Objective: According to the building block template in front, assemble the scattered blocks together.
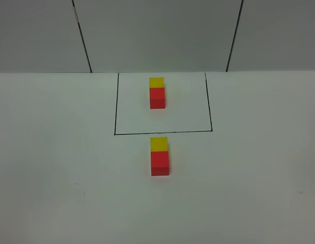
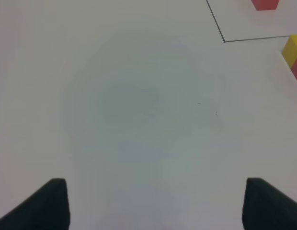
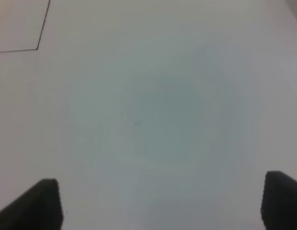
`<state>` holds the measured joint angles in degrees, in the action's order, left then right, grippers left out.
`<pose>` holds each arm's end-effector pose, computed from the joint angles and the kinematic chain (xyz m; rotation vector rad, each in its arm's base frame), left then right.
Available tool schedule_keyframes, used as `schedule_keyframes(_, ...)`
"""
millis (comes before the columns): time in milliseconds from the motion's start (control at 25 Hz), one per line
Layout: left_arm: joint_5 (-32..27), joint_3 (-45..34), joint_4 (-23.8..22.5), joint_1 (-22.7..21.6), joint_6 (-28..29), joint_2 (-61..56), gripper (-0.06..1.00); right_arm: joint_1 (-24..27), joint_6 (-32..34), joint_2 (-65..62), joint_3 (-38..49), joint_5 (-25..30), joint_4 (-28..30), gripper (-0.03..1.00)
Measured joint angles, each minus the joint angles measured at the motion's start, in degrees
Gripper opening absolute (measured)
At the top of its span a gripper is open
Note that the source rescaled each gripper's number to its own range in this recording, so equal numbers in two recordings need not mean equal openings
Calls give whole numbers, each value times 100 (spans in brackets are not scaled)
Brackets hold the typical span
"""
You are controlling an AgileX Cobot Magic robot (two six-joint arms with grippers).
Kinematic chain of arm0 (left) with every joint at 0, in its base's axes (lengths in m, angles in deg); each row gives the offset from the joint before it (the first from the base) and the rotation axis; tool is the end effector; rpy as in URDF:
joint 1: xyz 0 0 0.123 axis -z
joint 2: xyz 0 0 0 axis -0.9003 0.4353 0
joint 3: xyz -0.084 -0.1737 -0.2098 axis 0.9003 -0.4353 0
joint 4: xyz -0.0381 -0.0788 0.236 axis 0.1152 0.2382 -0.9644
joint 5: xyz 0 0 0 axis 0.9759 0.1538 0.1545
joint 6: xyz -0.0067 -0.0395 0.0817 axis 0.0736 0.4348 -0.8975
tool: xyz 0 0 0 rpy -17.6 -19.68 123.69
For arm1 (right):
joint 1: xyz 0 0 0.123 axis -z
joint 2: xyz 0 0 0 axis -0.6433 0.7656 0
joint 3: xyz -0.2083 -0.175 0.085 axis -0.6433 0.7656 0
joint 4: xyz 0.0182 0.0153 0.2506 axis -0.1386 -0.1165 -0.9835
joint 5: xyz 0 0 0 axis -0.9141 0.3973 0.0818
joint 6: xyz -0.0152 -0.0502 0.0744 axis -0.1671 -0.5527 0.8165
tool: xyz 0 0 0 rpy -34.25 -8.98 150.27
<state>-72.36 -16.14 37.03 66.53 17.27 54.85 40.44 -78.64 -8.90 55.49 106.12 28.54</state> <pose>-0.0062 -0.0015 0.2799 0.0853 2.0200 -0.0257 -0.0039 -0.0023 0.2759 0.0780 2.0719 0.0012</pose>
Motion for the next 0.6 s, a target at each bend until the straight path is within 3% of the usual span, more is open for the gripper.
schedule_keyframes(600,0,0,0,0,0,0,72,0,0,0,5,0,-5,70)
